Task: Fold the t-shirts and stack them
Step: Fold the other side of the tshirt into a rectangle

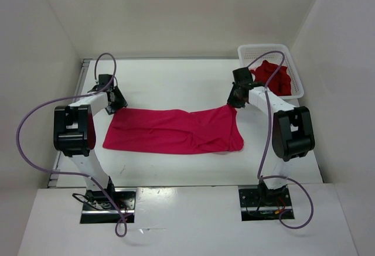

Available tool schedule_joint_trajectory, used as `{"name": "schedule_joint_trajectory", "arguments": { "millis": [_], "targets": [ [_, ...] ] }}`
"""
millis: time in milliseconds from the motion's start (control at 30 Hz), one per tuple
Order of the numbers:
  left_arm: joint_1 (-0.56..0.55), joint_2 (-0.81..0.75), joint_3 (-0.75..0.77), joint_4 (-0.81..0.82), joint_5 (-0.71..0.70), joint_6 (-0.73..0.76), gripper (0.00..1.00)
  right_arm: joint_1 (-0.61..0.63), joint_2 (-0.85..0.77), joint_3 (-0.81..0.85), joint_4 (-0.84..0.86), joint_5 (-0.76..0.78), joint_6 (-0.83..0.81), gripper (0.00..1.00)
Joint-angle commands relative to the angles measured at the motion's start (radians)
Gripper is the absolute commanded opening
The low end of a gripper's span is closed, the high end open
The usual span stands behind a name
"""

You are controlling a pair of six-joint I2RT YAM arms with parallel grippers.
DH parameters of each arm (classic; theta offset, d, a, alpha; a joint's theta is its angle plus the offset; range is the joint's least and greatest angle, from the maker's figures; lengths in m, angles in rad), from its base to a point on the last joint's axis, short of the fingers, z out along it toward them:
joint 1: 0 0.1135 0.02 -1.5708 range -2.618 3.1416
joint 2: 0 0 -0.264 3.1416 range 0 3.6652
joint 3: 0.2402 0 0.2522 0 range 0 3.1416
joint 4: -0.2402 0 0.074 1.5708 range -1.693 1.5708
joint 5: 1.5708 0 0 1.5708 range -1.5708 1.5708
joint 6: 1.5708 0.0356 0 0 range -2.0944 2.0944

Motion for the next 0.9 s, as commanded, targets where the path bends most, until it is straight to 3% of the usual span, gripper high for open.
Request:
{"name": "schedule_joint_trajectory", "arguments": {
  "millis": [0,167,233,333,667,800,833,867],
  "targets": [
    [0.001,0.029,0.021,0.029,-0.036,0.033,0.59,0.006,0.022,0.025,0.009,0.053,-0.004,0.23],
    [0.001,0.049,0.012,0.050,-0.036,0.033,0.40,0.006,0.000,-0.008,0.018,0.062,0.005,0.06],
    [0.001,0.062,0.012,0.050,-0.046,0.044,0.22,0.006,0.000,-0.019,0.018,0.062,0.016,0.05],
    [0.010,0.080,0.023,0.050,-0.056,0.068,0.08,-0.004,0.000,-0.041,0.000,0.083,0.016,0.03],
    [0.157,0.060,-0.005,0.061,-0.010,0.024,0.04,-0.043,0.000,-0.096,-0.009,0.093,0.025,0.01],
    [0.158,0.033,-0.014,0.040,-0.010,0.001,0.04,-0.043,0.000,-0.096,0.000,0.071,0.034,0.01],
    [0.158,0.023,-0.025,0.040,-0.010,0.001,0.05,-0.043,0.000,-0.105,0.000,0.062,0.034,0.01],
    [0.158,0.014,-0.025,0.040,-0.010,0.001,0.13,-0.043,0.011,-0.105,0.000,0.053,0.034,0.01]
  ]
}}
